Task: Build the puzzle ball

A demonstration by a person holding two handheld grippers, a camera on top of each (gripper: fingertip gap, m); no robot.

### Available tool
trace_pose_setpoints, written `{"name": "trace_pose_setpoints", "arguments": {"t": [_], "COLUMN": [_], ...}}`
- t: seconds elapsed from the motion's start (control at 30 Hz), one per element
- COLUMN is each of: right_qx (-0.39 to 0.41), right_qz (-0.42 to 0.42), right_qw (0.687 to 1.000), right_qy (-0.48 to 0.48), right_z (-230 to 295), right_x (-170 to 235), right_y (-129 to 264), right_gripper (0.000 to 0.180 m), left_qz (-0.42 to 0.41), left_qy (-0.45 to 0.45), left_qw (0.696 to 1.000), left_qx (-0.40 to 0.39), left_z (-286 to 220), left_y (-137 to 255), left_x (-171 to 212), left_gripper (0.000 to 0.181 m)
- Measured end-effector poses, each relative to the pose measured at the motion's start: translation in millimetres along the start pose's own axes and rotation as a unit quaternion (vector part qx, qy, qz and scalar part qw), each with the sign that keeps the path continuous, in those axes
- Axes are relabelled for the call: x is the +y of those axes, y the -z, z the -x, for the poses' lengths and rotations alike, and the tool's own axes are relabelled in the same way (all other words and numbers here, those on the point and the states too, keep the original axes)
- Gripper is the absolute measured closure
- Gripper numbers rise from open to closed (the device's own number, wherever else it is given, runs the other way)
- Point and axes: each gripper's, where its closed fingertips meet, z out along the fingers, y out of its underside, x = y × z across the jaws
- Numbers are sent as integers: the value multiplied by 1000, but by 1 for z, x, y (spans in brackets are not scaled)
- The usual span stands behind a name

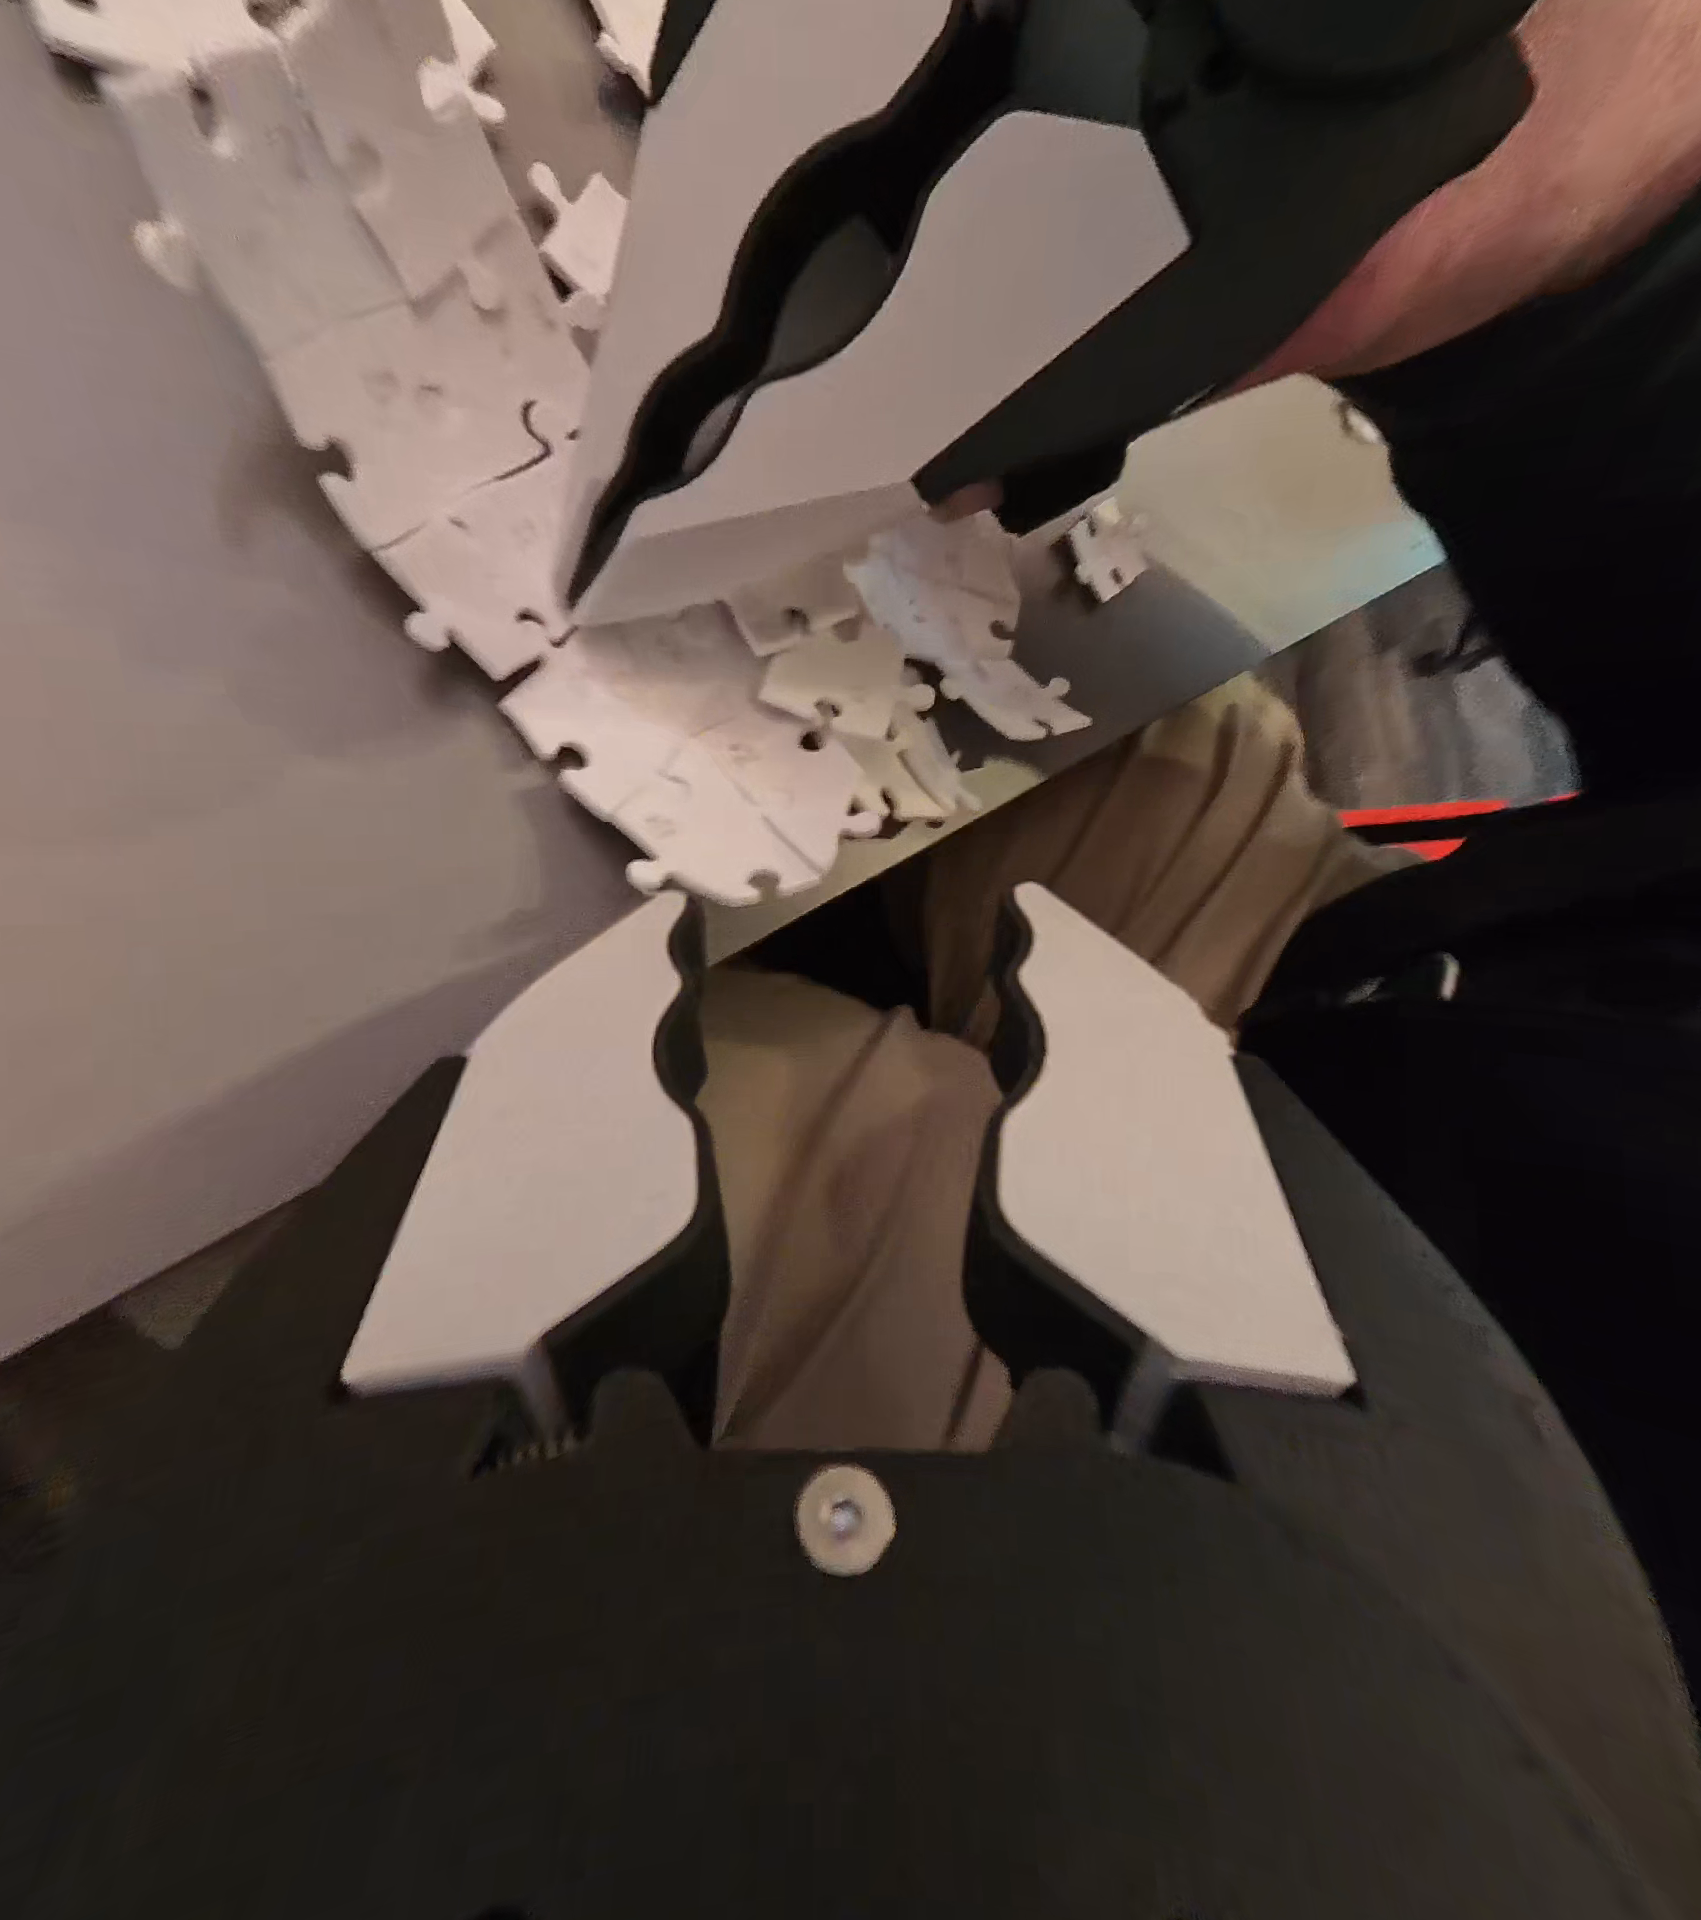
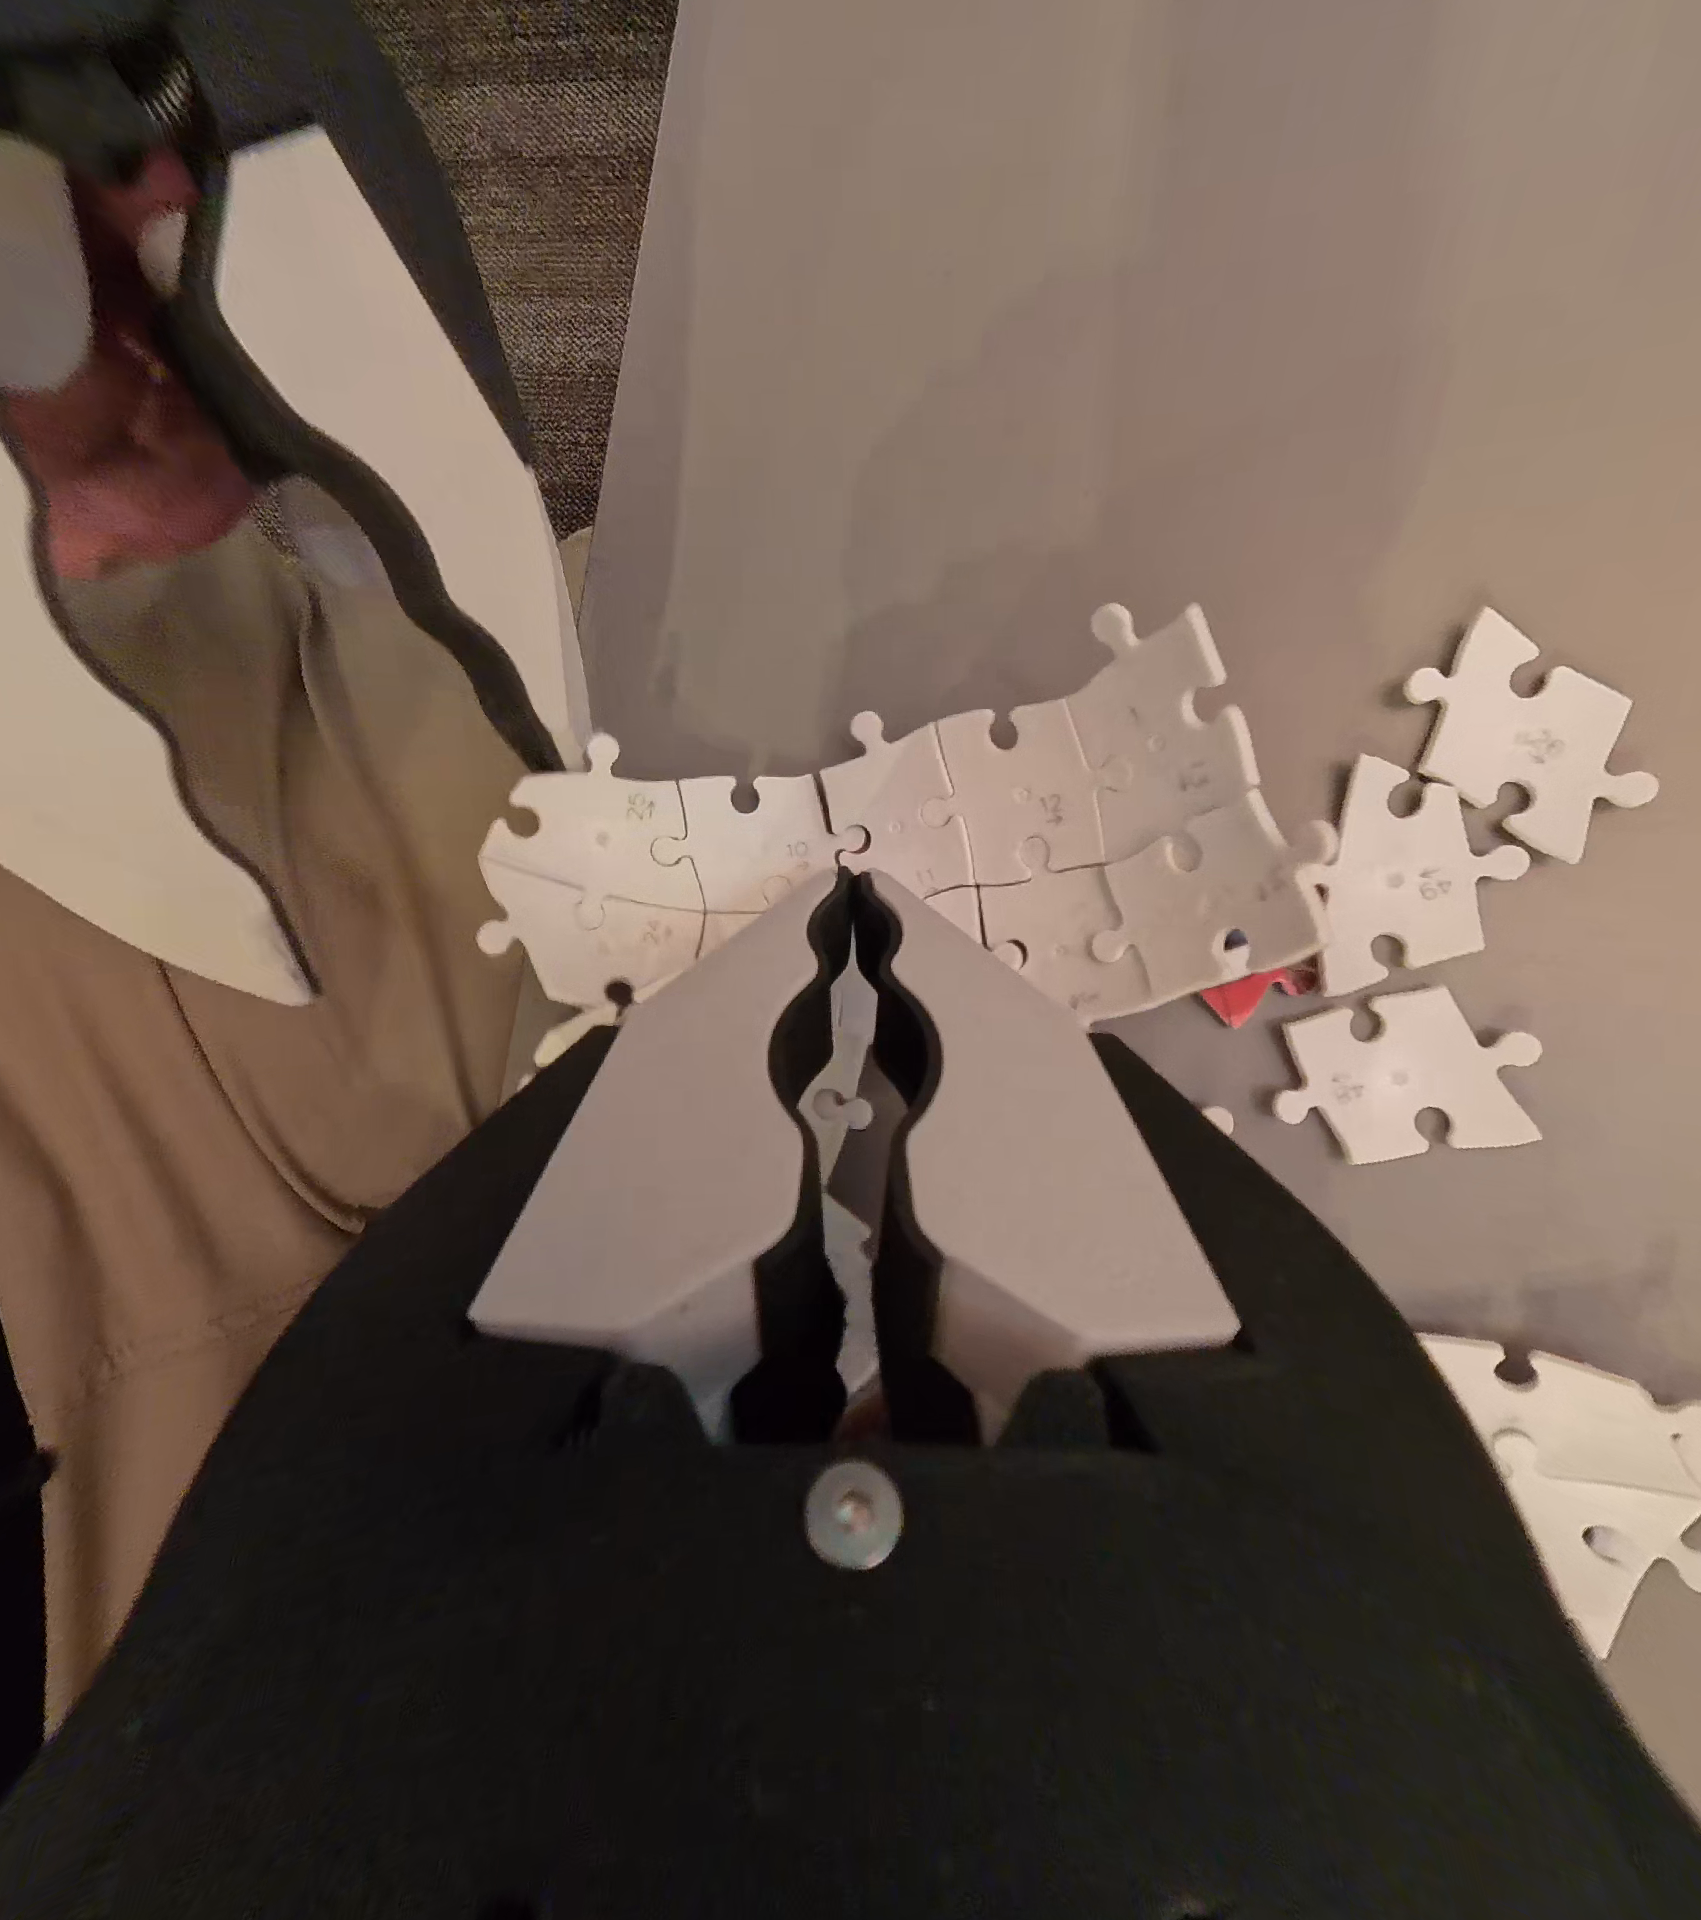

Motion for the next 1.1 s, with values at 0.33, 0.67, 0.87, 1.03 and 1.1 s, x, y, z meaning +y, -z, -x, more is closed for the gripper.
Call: {"name": "trace_pose_setpoints", "arguments": {"t": [0.33,0.67,0.87,1.03,1.1], "right_qx": [7,16,27,18,19], "right_qz": [1,65,168,210,192], "right_qw": [1000,998,984,976,980], "right_qy": [7,16,50,53,48], "right_z": [-4,-5,-5,-6,-9], "right_x": [0,1,2,2,0], "right_y": [1,1,0,0,0], "right_gripper": [180,180,180,180,180], "left_qz": [-62,-61,-64,-64,-70], "left_qy": [21,-37,-41,-53,-57], "left_qw": [998,997,996,996,995], "left_qx": [-5,-39,-43,-45,-47], "left_z": [2,0,0,1,1], "left_y": [-5,-10,-10,-11,-11], "left_x": [-14,-16,-17,-17,-18], "left_gripper": [142,141,141,143,140]}}
